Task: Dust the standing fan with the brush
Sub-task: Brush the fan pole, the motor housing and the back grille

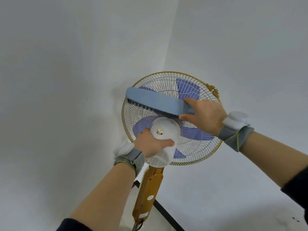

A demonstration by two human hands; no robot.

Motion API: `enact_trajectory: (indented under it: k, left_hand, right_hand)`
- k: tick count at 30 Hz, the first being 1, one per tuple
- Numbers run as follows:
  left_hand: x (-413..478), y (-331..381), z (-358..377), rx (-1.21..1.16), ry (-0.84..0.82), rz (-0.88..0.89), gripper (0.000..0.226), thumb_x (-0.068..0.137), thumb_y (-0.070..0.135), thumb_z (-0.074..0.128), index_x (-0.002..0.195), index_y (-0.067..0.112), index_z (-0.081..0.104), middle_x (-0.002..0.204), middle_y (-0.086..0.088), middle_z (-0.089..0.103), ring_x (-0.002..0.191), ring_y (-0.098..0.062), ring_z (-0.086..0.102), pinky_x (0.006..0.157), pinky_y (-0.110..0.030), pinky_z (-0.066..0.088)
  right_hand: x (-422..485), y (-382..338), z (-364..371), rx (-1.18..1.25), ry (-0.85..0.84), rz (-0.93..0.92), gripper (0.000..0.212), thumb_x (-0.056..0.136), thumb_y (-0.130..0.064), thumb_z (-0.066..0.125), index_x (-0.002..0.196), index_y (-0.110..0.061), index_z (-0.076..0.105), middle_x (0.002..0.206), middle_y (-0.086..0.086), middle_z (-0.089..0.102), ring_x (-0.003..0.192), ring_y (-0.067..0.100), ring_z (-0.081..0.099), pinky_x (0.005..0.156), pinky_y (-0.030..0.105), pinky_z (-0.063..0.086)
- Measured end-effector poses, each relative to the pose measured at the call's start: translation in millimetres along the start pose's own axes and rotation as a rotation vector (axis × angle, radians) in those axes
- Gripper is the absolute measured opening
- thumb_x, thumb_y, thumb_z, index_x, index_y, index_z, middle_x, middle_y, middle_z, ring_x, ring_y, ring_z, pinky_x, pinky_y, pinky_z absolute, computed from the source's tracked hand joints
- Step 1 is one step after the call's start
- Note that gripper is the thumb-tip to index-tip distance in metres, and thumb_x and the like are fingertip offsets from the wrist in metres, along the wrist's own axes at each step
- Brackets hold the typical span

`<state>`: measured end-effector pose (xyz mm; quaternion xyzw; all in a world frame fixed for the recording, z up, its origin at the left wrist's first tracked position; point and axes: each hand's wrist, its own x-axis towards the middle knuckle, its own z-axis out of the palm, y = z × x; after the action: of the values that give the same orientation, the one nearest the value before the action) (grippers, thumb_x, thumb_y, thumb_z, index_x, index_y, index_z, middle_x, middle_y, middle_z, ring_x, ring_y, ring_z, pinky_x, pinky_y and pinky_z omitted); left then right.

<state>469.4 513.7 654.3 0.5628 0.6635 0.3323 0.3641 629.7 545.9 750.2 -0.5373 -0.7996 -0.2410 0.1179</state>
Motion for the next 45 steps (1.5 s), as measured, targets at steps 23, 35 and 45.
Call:
enact_trajectory:
  k: [23,35,45]
  left_hand:
    - [19.5,-16.3,-6.3,0.001,-0.045,0.001,0.086,0.063,0.06,0.075,0.13,0.017,0.041,0.119,-0.003,0.054,0.102,-0.024,0.055,0.07,-0.032,0.047]
    - [28.7,-17.7,0.0,-0.018,-0.071,0.03,0.078,0.068,0.057,0.075,0.128,0.02,0.043,0.11,0.001,0.055,0.09,-0.017,0.054,0.055,-0.025,0.04]
    - [25.8,-15.8,-1.7,-0.012,-0.108,0.003,0.082,0.051,0.067,0.073,0.12,0.028,0.052,0.102,-0.002,0.066,0.087,-0.022,0.065,0.063,-0.033,0.057]
  right_hand:
    - [-24.2,10.2,8.6,0.355,-0.001,0.185,0.05,0.079,-0.059,0.062,0.119,-0.029,0.06,0.091,0.001,0.069,0.079,0.022,0.062,0.069,0.036,0.051]
    - [-50.0,44.4,11.9,0.718,0.389,0.522,0.053,0.078,-0.055,0.067,0.118,-0.021,0.06,0.075,0.008,0.069,0.072,0.026,0.064,0.066,0.033,0.049]
    - [-127.4,-35.9,142.1,1.192,0.224,0.796,0.037,0.078,-0.035,0.074,0.091,-0.006,0.056,0.07,0.001,0.059,0.052,0.008,0.047,0.043,0.013,0.038]
